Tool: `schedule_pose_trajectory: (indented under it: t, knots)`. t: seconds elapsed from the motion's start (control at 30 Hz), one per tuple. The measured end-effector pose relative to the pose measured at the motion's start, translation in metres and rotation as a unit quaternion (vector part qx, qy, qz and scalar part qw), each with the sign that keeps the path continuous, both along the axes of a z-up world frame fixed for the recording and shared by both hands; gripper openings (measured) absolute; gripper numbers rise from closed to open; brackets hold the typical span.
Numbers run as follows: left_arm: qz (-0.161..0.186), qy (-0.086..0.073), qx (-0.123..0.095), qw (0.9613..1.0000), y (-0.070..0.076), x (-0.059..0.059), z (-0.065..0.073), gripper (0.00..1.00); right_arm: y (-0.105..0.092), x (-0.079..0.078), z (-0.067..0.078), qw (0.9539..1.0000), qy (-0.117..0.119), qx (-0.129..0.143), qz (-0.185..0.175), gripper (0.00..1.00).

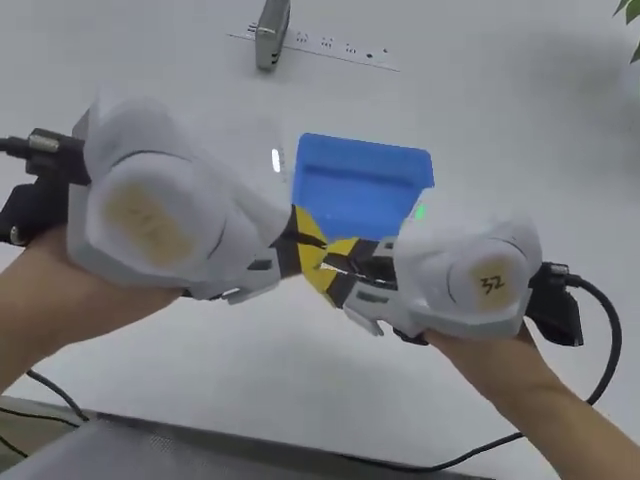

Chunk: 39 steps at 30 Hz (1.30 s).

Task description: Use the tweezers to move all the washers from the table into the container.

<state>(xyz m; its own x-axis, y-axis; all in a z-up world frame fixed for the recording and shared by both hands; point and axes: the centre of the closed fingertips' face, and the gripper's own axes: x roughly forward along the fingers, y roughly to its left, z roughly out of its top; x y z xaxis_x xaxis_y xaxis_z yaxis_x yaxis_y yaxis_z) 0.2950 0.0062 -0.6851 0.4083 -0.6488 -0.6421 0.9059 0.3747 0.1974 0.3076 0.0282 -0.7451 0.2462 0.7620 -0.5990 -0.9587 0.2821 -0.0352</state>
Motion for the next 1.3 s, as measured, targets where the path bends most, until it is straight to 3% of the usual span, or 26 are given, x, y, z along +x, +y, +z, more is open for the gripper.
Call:
schedule_pose_trajectory:
  t: [0.1, 0.2, 0.43, 0.67, 0.8, 1.03, 1.13, 1.3]
  knots:
    - [0.002, 0.0, 0.001, 1.0, 0.003, 0.008, -0.006, 0.0, 0.003, 0.008, -0.005, 1.0, 0.009, 0.002, -0.004, 0.06]
    - [0.008, 0.01, 0.002, 0.9999, 0.007, 0.016, -0.012, 0.0, 0.005, 0.014, -0.012, 0.9999, 0.011, 0.001, -0.005, 0.06]
    - [0.011, 0.019, 0.002, 0.9998, 0.007, 0.024, -0.022, 0.0, 0.007, 0.023, -0.023, 0.9997, 0.023, 0.002, -0.01, 0.06]
    - [0.008, 0.032, 0.007, 0.9994, 0.006, 0.024, -0.033, 0.0, 0.006, 0.022, -0.035, 0.9987, 0.048, -0.002, -0.012, 0.06]
    - [0.012, 0.034, -0.003, 0.9993, 0.006, 0.027, -0.032, 0.0, 0.005, 0.023, -0.033, 0.9981, 0.058, 0.009, -0.018, 0.06]
    - [0.009, 0.046, -0.008, 0.9989, 0.002, 0.024, -0.032, 0.0, 0.005, 0.021, -0.034, 0.9981, 0.06, 0.004, -0.014, 0.05]
    - [0.012, 0.05, -0.012, 0.9986, 0.001, 0.023, -0.032, 0.0, 0.003, 0.021, -0.035, 0.9967, 0.077, 0.003, -0.027, 0.05]
    - [0.014, 0.059, -0.01, 0.9981, -0.001, 0.021, -0.031, 0.0, 0.003, 0.018, -0.034, 0.9977, 0.062, -0.014, -0.023, 0.04]
